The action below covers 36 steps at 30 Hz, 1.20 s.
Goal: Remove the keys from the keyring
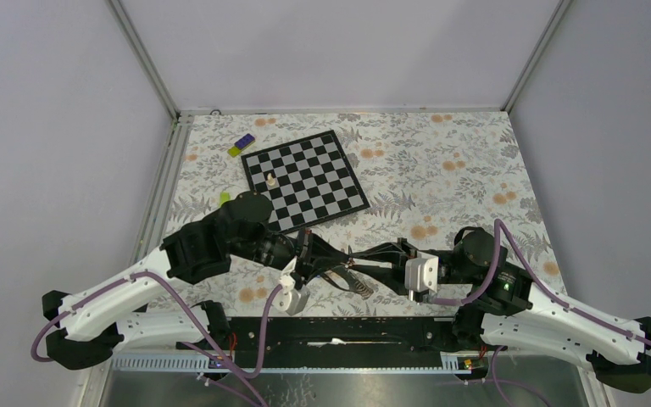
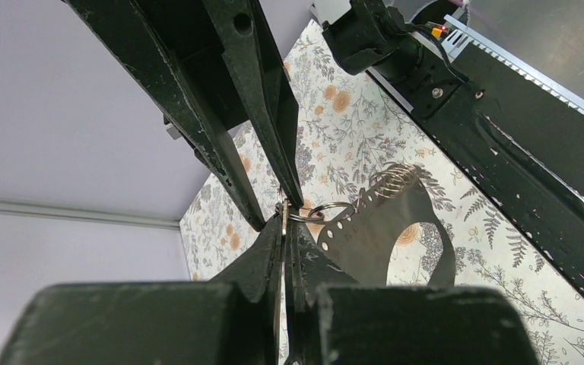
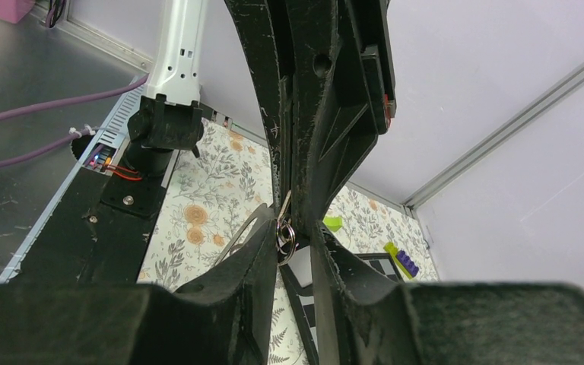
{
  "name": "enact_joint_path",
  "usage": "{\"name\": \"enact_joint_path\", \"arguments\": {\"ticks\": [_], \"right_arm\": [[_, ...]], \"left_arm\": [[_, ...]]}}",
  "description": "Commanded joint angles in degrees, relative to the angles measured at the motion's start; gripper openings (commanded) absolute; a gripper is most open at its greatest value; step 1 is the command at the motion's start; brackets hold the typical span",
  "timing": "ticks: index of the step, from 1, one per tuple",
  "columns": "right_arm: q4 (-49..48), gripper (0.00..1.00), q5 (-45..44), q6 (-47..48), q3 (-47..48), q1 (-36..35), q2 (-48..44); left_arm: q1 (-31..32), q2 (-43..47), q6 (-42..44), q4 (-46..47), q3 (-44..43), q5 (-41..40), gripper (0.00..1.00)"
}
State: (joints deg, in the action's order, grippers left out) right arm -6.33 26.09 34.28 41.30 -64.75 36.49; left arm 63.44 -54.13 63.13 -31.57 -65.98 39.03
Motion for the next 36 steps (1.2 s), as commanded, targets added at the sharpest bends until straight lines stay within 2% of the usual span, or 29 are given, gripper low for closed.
{"name": "enact_joint_path", "arguments": {"ticks": [1, 7, 11, 14, 17, 25, 29, 30, 36], "right_arm": [[-0.12, 0.28, -1.88, 1.2, 1.42, 0.24, 0.87], [1.19, 0.21, -2.73, 2.31, 1.81, 0.2, 1.63], [1.58, 0.11, -3.36, 2.8, 1.9, 0.24, 1.81], [1.54, 0.0, -4.26, 2.94, 1.93, 0.24, 1.68], [0.8, 0.0, -5.61, 2.02, 2.25, 0.24, 1.36], [-0.55, 0.0, -8.39, -5.03, 5.1, 0.24, 1.32], [-0.39, 0.0, -9.86, -5.95, 5.41, 0.19, 1.09], [-0.29, 0.0, -10.39, -6.16, 5.39, 0.23, 1.0], [0.43, 0.0, -14.33, -7.21, 5.72, 0.24, 0.26]], "left_arm": [[0.28, 0.15, -0.31, 5.73, -0.46, 2.77, 0.0], [0.28, 0.52, -1.07, 6.97, 0.0, 2.64, 0.0], [0.28, 0.88, -1.65, 8.05, 0.4, 2.43, 0.0], [0.28, 1.04, -1.91, 8.47, 0.57, 2.4, 0.0], [0.28, 1.28, -2.6, 9.38, 1.03, 2.53, 0.0], [0.28, 3.21, -7.42, 15.03, 4.34, 1.29, 0.43], [0.28, 4.97, -9.25, 17.66, 5.98, 0.27, 0.89], [0.28, 5.43, -9.56, 17.76, 6.15, -0.06, 0.98], [0.28, 9.52, -13.83, 20.39, 8.21, -3.15, 0.99]]}}
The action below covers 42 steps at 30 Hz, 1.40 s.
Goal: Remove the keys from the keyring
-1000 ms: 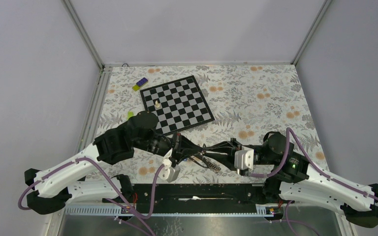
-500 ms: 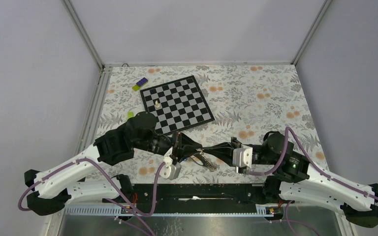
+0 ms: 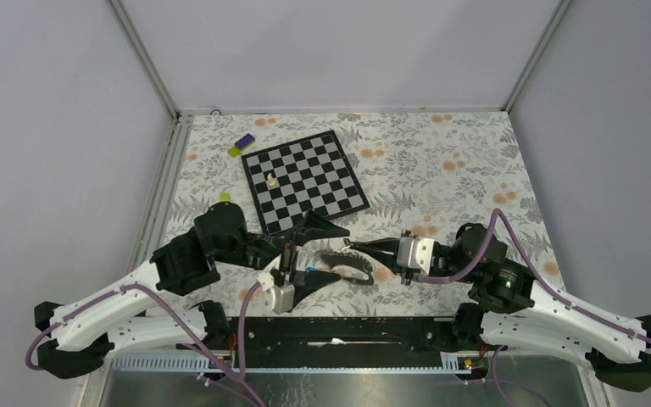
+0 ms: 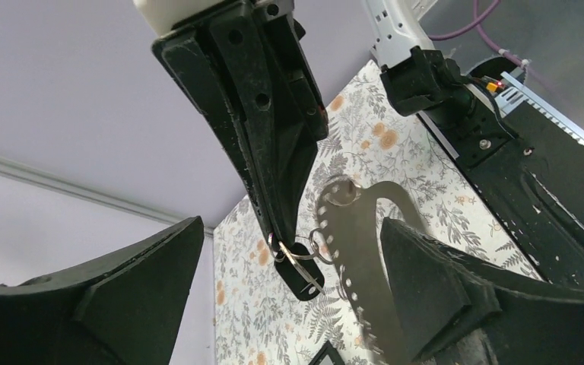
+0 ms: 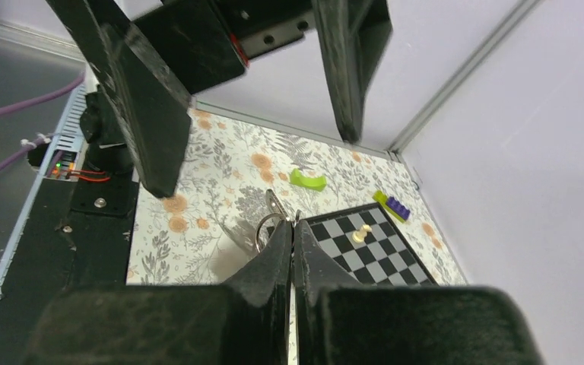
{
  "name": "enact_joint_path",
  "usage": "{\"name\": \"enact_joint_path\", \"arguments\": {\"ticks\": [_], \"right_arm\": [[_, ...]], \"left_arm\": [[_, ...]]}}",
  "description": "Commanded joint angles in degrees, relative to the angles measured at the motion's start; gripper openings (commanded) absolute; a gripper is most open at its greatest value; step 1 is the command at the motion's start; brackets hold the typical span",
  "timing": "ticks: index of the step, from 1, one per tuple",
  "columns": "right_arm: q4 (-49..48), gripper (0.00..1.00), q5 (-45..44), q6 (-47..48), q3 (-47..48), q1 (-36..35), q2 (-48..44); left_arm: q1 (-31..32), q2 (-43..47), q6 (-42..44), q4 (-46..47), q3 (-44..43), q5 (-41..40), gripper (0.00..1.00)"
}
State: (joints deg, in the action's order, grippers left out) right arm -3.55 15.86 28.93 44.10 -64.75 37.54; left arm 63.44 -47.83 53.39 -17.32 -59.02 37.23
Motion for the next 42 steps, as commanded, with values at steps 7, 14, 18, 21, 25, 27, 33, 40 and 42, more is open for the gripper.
{"name": "enact_joint_path", "arguments": {"ticks": [7, 14, 18, 21, 25, 27, 33, 40, 42], "right_arm": [[-1.67, 0.0, -10.7, -5.06, 4.52, 0.23, 0.17], [-1.46, 0.0, -16.76, -7.67, 6.15, 0.26, 1.71], [-1.87, 0.0, -19.99, -8.26, 6.44, 0.24, 2.09], [-2.61, 0.0, -22.43, -8.99, 6.75, 0.23, 2.42], [-3.54, 0.0, -23.85, -10.34, 7.03, 0.24, 2.76], [-3.34, 0.0, -23.33, -10.77, 7.29, 0.24, 2.95], [-3.05, 0.0, -20.64, -11.4, 7.91, 0.24, 2.94], [-2.34, 0.0, -18.72, -11.98, 8.47, 0.23, 2.26], [-2.42, 0.0, -18.6, -12.34, 8.5, 0.23, 2.05]], "left_arm": [[0.28, 9.18, -20.99, 21.3, 7.98, -10.81, 0.99], [0.28, 9.81, -38.48, 26.36, 7.48, -28.96, 0.99], [0.3, 9.71, -43.37, 26.78, 8.05, -35.13, 0.99], [0.28, 9.07, -44.31, 27.02, 9.28, -35.29, 0.99], [0.28, 7.72, -45.01, 29.64, 11.74, -33.0, 0.99], [0.28, 6.72, -45.14, 31.49, 12.74, -31.66, 0.99], [0.28, 1.77, -43.21, 31.53, 11.58, -26.65, 0.99], [0.29, -3.38, -39.88, 29.56, 9.34, -26.12, 0.99], [0.28, -4.06, -39.6, 29.58, 9.19, -26.79, 0.99]]}}
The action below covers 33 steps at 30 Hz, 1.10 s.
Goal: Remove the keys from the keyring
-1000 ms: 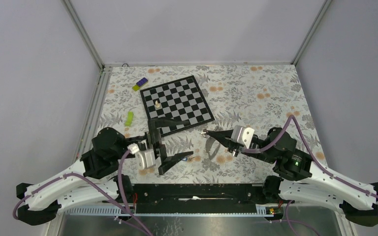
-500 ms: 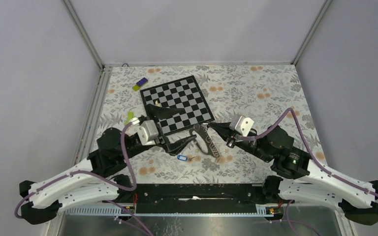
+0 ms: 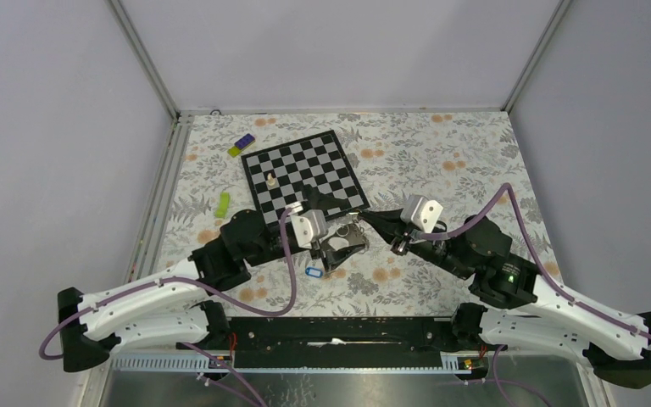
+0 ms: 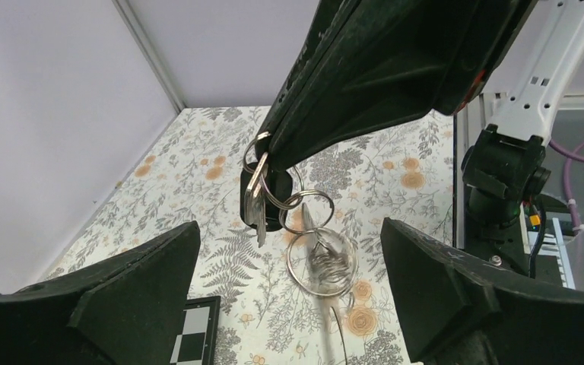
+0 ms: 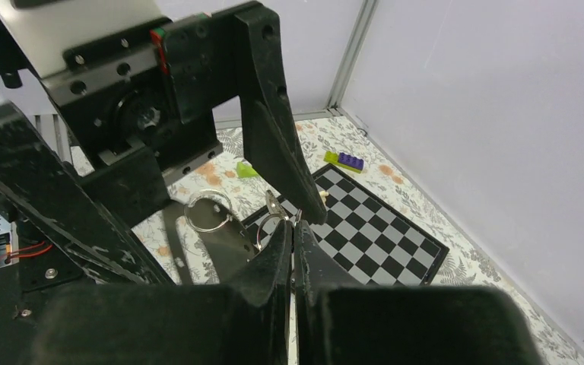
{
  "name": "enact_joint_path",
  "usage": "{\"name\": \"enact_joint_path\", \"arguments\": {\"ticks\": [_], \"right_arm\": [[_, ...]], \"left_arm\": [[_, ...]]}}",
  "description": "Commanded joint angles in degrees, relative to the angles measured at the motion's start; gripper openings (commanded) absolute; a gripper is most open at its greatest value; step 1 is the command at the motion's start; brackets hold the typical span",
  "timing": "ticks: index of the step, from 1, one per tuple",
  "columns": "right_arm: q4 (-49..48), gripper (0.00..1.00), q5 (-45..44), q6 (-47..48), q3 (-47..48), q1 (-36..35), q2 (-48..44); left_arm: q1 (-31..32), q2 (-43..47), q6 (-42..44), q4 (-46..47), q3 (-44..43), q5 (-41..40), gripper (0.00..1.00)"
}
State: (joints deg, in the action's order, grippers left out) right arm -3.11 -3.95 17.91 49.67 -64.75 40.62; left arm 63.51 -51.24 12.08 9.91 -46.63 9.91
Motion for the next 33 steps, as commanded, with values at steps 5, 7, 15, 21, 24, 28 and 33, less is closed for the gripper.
{"name": "enact_joint_path", "arguments": {"ticks": [5, 7, 15, 21, 24, 28, 33], "right_arm": [[-3.29, 0.0, 0.96, -1.83, 2.65, 0.23, -1.27], [-3.45, 0.0, 0.83, -1.82, 2.52, 0.24, -1.27], [-4.95, 0.0, -0.98, -0.95, 1.73, 0.24, -1.51], [-6.8, 0.0, -3.48, -1.21, 0.9, 0.22, -1.82], [-7.03, 0.0, -4.23, -1.21, 0.7, 0.24, -1.94], [-7.39, 0.0, -5.34, -1.21, 0.47, 0.24, -2.26], [-7.45, 0.0, -6.01, -1.21, 0.36, 0.2, -2.15]], "left_arm": [[0.22, -1.05, 0.91, 3.93, -2.57, 0.02, 0.99], [0.22, -1.08, 0.54, 4.63, -2.34, -0.02, 0.97], [0.22, -1.4, -1.52, 6.2, -1.71, 0.24, 0.76], [0.22, -1.76, -3.13, 8.16, -0.56, -0.3, 0.62], [0.23, -1.87, -3.37, 8.71, -0.56, 0.08, 0.6], [0.22, -2.38, -3.1, 8.87, -0.68, 2.63, 0.48], [0.22, -3.73, -3.32, 10.46, -0.96, 2.95, 0.27]]}}
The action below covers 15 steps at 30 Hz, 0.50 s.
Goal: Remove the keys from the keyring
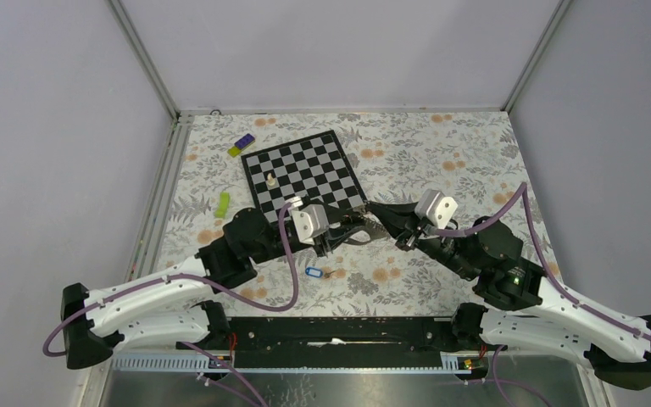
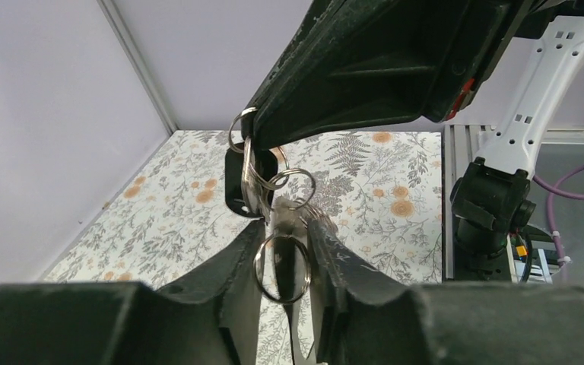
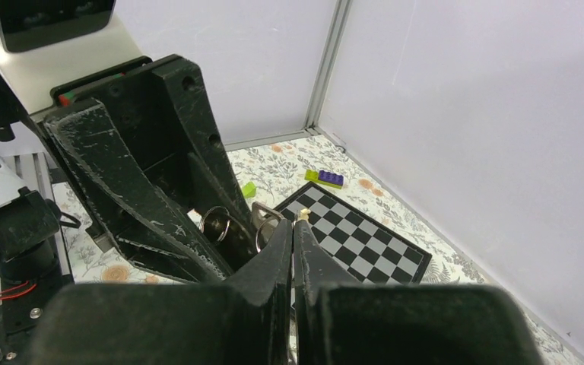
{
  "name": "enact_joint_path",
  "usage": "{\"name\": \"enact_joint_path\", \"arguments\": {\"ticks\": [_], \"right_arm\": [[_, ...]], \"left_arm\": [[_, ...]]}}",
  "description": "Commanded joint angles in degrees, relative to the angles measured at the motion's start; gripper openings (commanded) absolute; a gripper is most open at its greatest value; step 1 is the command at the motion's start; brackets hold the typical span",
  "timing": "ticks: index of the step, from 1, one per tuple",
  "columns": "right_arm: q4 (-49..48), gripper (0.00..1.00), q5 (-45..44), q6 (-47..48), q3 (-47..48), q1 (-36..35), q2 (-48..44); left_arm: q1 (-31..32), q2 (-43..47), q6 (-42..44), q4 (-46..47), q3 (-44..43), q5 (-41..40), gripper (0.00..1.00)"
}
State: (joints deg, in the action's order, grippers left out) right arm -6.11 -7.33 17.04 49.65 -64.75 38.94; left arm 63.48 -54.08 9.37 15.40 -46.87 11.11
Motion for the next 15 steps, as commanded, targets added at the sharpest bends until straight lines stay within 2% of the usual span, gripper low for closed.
{"name": "enact_joint_path", "arguments": {"ticks": [1, 4, 6, 10, 13, 15], "right_arm": [[-4.44, 0.0, -2.68, -0.4, 0.43, 0.23, -0.38], [-4.65, 0.0, -3.13, -0.66, 0.27, 0.24, -0.27], [-4.97, 0.0, -3.86, -0.77, 0.2, 0.23, -0.32], [-5.48, 0.0, -5.77, -0.65, 0.02, 0.24, -0.51], [-5.58, 0.0, -7.29, -0.45, -0.09, 0.21, -0.54], [-5.58, 0.0, -7.79, -0.39, -0.25, 0.19, -0.48]], "left_arm": [[0.24, -1.12, -0.73, 5.47, -0.76, 1.56, 0.27], [0.24, -1.73, -0.75, 7.27, -0.64, 2.0, 0.27], [0.24, -2.1, -1.4, 8.3, -0.53, 1.59, 0.43], [0.24, -2.2, -2.25, 9.81, -0.03, 1.06, 0.52], [0.28, -1.75, -3.06, 11.3, 1.11, 0.4, 0.53], [0.24, -1.76, -3.29, 11.74, 1.34, -0.13, 0.46]]}}
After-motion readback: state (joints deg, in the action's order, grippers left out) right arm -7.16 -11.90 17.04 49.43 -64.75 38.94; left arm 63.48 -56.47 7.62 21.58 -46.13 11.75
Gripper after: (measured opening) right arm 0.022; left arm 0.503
